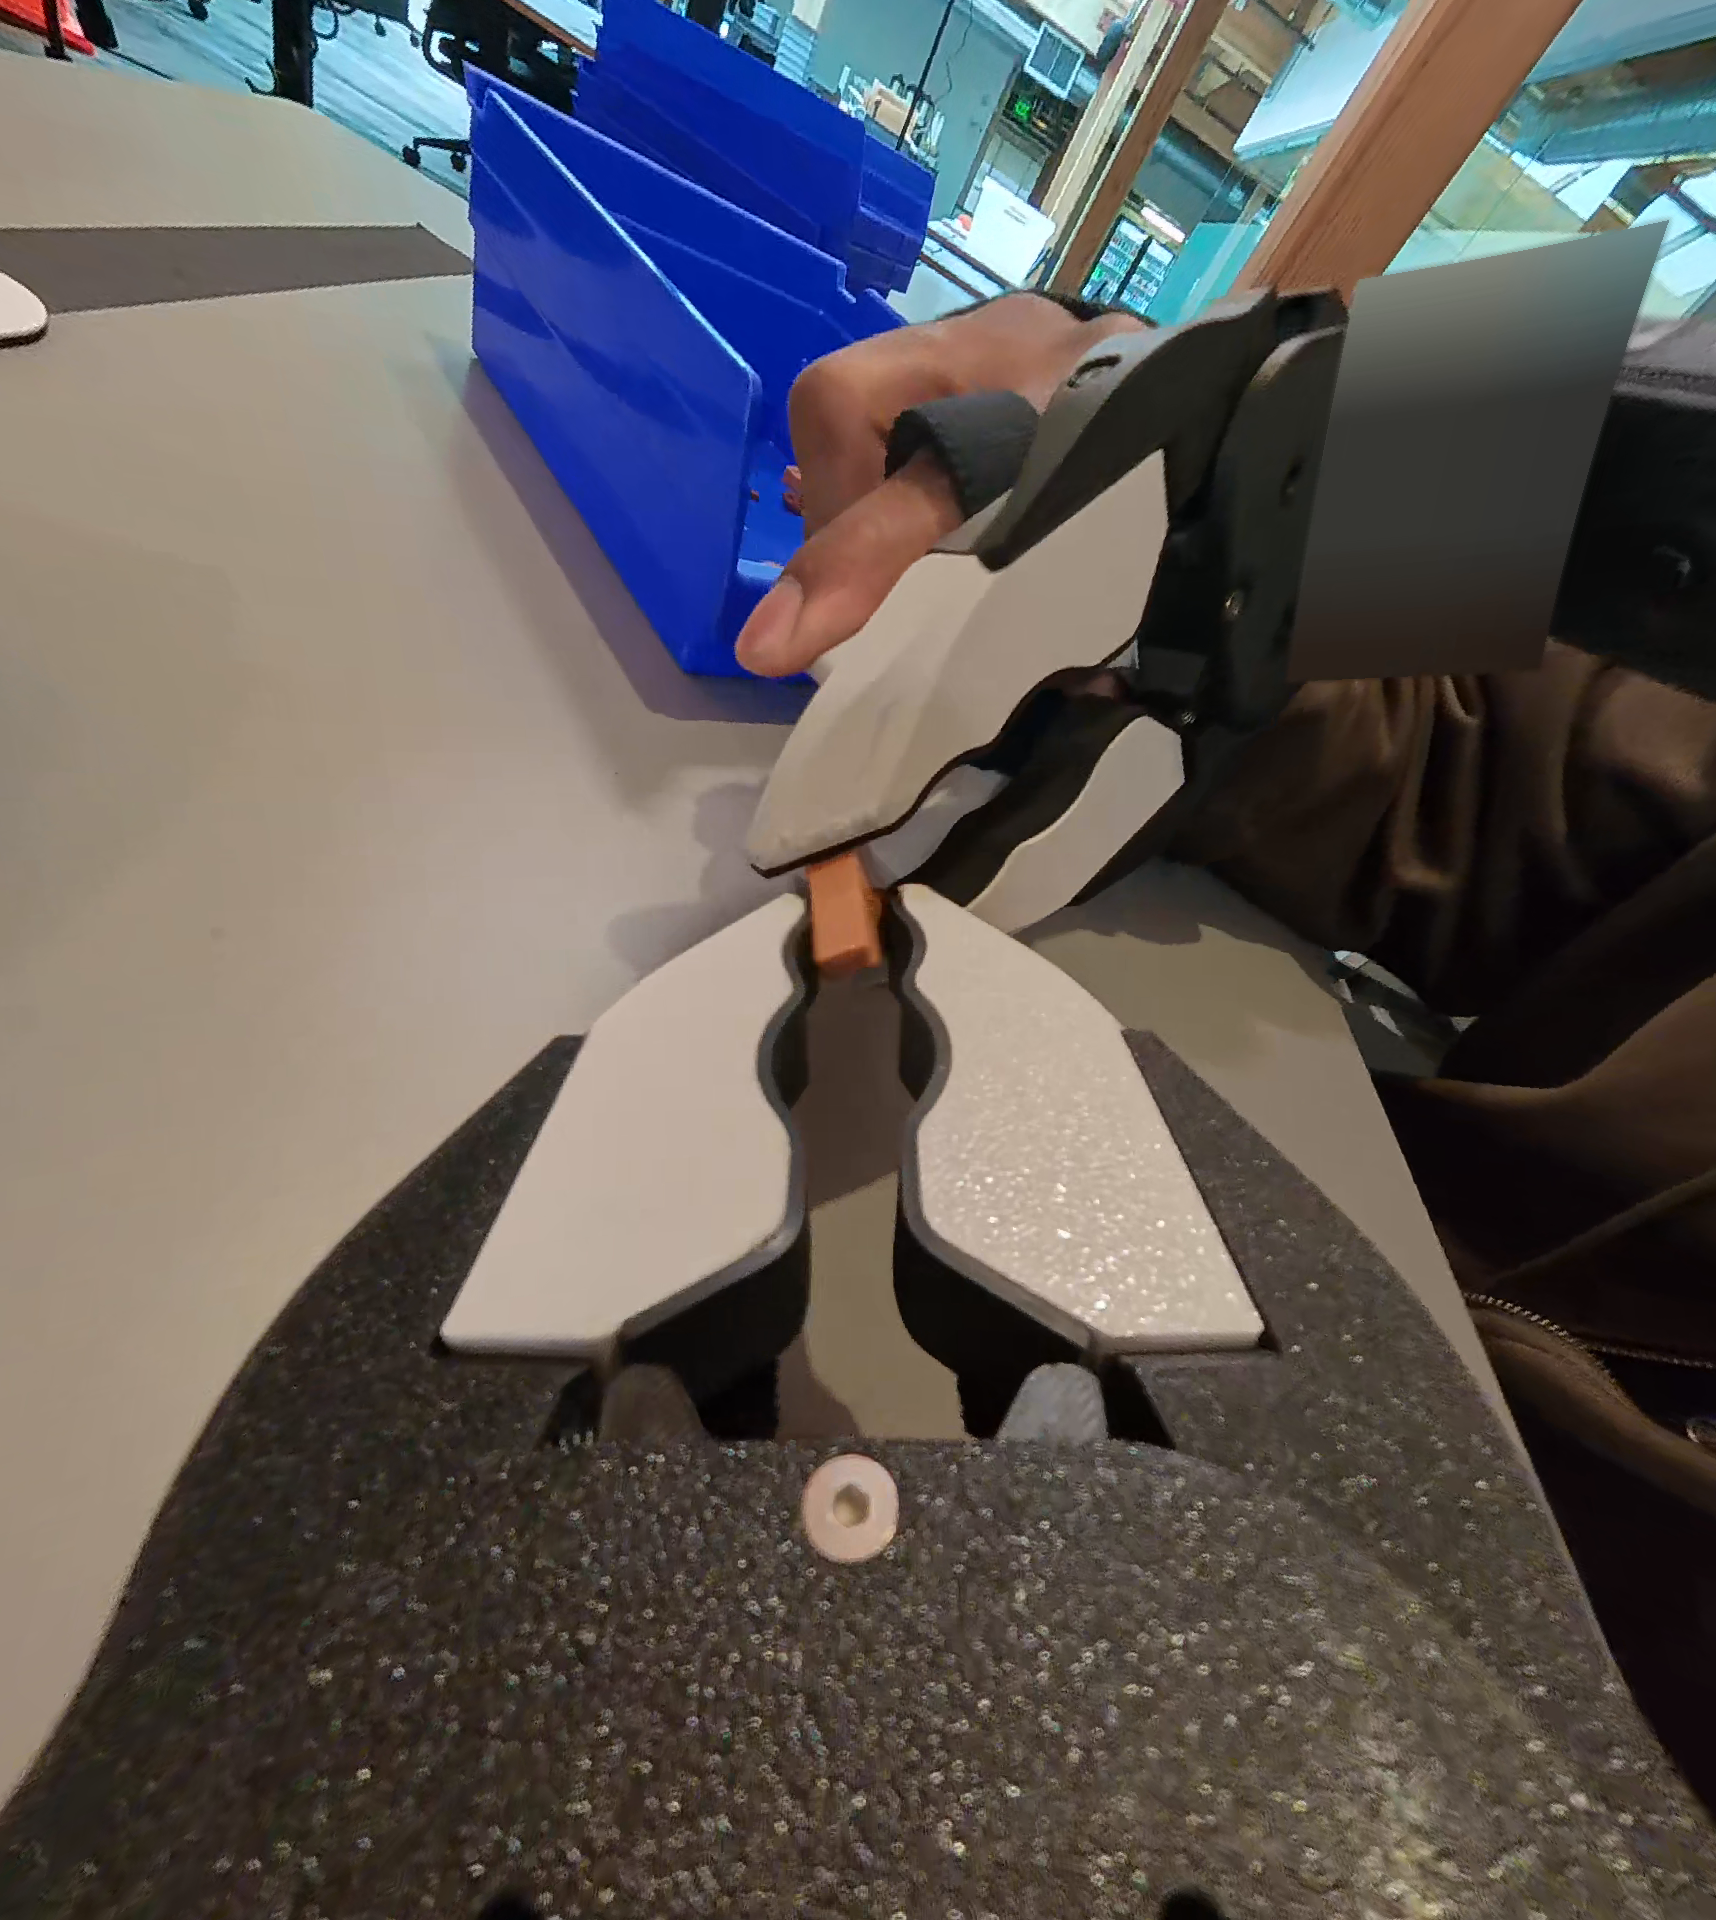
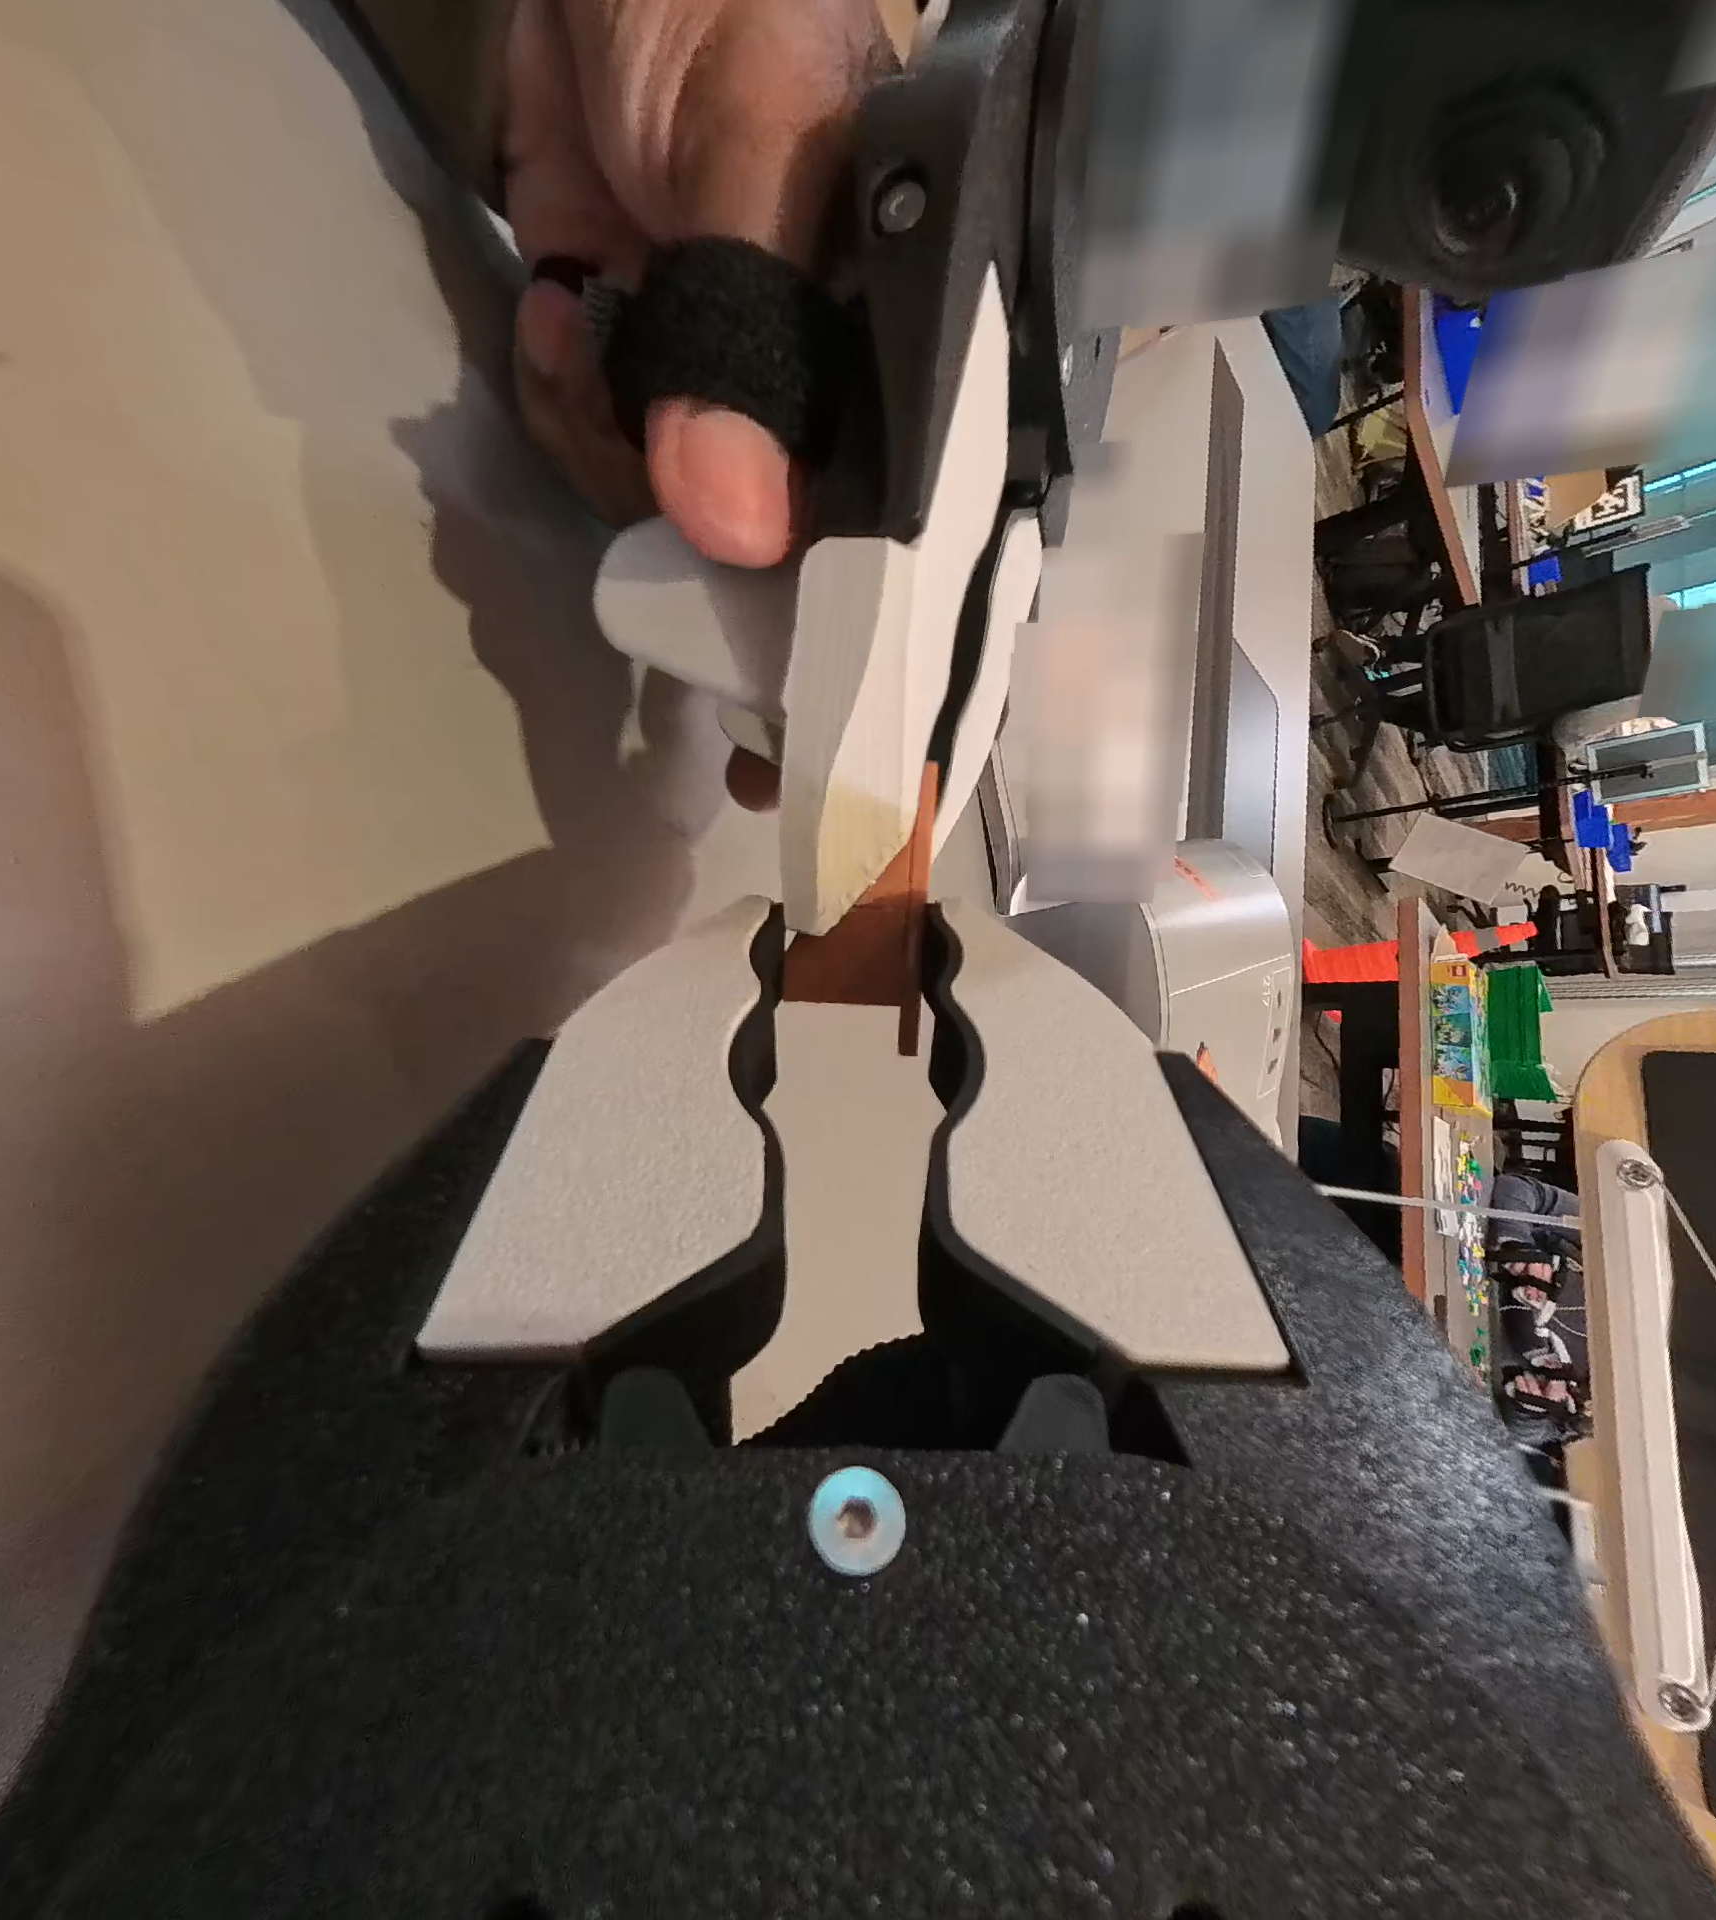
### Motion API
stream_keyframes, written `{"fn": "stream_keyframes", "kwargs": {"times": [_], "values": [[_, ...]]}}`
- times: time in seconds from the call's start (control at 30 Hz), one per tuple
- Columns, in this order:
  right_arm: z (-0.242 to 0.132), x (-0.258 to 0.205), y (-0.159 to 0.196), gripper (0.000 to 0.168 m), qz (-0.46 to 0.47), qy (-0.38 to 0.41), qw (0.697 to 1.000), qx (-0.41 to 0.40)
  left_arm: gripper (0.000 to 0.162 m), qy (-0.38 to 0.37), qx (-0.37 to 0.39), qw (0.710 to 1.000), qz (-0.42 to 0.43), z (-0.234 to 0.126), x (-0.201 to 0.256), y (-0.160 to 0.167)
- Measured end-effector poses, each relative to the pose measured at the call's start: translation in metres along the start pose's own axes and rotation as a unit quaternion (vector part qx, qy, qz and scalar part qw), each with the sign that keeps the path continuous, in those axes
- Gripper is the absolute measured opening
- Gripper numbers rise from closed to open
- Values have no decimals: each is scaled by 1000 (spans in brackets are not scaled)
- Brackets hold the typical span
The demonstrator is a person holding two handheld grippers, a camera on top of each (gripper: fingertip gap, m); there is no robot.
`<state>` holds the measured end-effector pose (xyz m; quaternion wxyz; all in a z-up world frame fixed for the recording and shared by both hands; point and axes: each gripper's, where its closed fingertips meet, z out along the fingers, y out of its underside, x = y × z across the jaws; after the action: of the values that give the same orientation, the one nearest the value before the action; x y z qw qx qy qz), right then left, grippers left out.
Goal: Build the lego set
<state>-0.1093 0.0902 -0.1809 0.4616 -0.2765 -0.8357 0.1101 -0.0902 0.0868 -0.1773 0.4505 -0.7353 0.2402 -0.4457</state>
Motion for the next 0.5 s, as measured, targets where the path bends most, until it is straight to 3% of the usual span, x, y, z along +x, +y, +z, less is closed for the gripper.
{"fn": "stream_keyframes", "kwargs": {"times": [0.3,0.5], "values": [[-5,18,-3,37,9,55,998,28,9,49,53,995,-63,-8,5,-15],[-10,17,-17,35,7,53,996,66,9,99,55,989,-95,-7,19,-15]]}}
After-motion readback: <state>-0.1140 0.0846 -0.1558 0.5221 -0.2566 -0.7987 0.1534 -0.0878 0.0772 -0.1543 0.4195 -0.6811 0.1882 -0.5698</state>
